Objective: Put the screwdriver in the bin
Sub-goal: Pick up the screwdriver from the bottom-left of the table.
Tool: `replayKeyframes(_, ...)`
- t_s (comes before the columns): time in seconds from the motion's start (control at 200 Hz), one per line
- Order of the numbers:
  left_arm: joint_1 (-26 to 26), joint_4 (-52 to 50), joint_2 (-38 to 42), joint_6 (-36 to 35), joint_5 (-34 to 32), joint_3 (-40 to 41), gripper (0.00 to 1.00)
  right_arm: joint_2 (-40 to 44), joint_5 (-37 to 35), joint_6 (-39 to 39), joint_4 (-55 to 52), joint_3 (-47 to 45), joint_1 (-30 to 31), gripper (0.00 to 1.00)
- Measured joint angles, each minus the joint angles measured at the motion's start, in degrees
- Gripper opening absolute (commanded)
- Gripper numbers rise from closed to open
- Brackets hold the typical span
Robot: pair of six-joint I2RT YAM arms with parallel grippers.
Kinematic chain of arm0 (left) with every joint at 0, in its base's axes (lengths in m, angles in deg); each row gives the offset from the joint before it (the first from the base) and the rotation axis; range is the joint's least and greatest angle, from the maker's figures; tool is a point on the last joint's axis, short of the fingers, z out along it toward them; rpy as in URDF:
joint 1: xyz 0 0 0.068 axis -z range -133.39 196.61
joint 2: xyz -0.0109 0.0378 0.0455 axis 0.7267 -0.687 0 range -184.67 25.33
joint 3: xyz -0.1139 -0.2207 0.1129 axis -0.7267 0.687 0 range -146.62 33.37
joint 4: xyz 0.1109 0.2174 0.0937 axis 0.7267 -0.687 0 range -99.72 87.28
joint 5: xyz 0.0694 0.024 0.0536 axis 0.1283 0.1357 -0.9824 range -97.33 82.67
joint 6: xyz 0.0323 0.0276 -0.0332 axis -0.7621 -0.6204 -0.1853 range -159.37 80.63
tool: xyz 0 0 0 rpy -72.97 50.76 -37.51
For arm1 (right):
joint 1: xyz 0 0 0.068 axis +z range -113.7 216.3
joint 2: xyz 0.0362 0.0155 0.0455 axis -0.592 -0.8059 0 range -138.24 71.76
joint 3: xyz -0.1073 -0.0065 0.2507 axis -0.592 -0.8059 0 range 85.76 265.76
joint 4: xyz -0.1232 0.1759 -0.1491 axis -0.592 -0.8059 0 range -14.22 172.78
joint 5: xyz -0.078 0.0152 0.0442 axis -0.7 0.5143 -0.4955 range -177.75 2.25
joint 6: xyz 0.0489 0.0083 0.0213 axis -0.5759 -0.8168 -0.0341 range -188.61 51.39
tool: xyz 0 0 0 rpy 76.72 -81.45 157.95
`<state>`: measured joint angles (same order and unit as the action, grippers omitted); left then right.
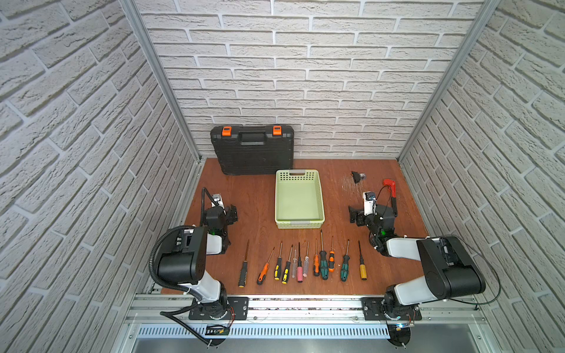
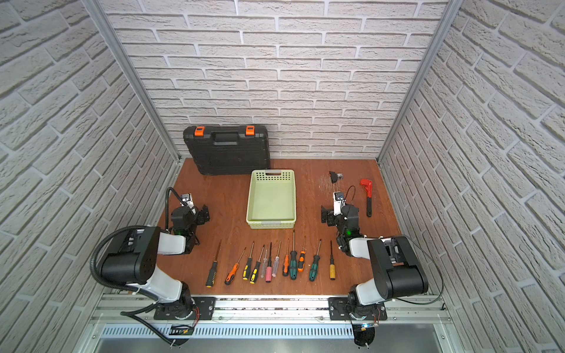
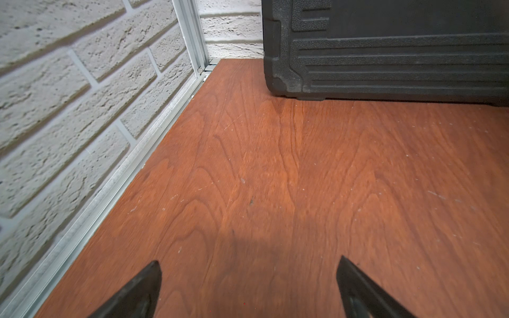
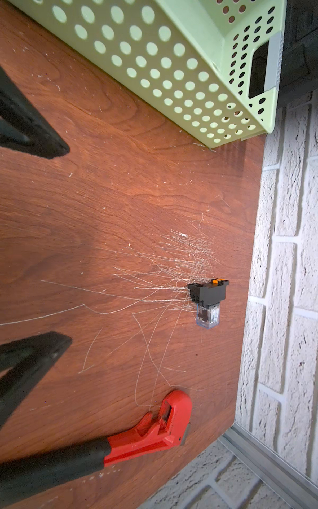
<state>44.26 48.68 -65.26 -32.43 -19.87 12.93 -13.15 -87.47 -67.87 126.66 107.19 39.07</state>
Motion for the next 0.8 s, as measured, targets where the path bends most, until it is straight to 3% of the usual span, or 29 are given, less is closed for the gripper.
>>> replayKeyframes(0.175,0.0,0.0,0.0,0.2,0.0,0.0,0.98,0.24,0.02,-0.04,0.55,-0.28,0.0,0.99)
replayKeyframes(0.275,0.0,-2.78,0.92,0.26,-0.44,-0.76,0.98,4.52,-0.66,-0.31,-3.98,-0.17,0.0,0.99)
replayKeyframes(0.47,0.2,-24.5,8.13,1.16,-3.43,-15.8,0.98,18.23,-2.67,-3.72,-20.26,7.93,-0.17,1.0)
replayKeyframes(0.64,1.55,-43.52,13.03,7.91,-5.95,-29.79,0.98,20.87,-1.22,-7.85,-37.53,25.14,0.0,0.94)
replayKeyframes(0.8,7.63,-59.6,16.9,13.42,-6.95,-36.15,0.98,23.26,1.14,-10.93,-49.72,29.62,3.1,0.93)
